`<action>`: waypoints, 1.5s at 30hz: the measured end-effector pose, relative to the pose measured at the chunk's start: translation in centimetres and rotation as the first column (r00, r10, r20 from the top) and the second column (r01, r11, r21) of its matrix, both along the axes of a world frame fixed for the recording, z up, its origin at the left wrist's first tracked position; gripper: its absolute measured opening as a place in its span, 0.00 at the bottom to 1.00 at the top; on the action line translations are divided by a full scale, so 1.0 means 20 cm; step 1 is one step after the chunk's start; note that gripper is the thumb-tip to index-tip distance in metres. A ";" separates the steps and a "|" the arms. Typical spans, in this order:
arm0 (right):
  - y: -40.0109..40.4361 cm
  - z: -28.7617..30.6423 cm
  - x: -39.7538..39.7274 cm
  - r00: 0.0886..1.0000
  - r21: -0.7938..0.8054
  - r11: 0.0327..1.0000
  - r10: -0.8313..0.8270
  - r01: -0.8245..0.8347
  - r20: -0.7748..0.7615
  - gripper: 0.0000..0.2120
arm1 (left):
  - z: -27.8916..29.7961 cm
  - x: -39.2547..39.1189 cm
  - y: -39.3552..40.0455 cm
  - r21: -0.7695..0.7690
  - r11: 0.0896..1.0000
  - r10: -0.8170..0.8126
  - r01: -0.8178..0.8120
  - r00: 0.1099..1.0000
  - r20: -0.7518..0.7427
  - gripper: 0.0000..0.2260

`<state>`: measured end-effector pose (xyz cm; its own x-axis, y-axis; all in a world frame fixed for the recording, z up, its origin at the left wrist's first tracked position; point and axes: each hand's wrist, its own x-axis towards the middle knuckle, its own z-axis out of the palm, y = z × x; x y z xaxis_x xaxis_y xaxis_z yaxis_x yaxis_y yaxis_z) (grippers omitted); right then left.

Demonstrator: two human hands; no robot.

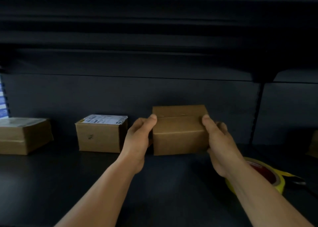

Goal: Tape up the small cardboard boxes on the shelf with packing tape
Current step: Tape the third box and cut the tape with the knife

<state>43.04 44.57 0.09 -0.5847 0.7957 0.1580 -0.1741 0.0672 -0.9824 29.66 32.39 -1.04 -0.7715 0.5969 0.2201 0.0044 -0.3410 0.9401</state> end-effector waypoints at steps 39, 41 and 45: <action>0.01 -0.09 -0.04 0.952 0.354 0.935 -0.102 -0.006 0.287 0.16 | 0.00 0.00 -0.03 -0.232 0.968 0.093 -0.096 0.995 -0.026 0.16; 0.00 -0.08 -0.04 0.935 0.375 0.927 -0.107 -0.029 0.338 0.19 | -0.01 -0.02 -0.02 -0.289 0.952 0.091 -0.096 0.995 -0.028 0.17; -0.03 -0.04 -0.04 0.920 0.406 0.913 -0.128 -0.036 0.369 0.23 | 0.00 -0.01 -0.02 -0.279 0.946 0.141 -0.165 0.984 -0.106 0.19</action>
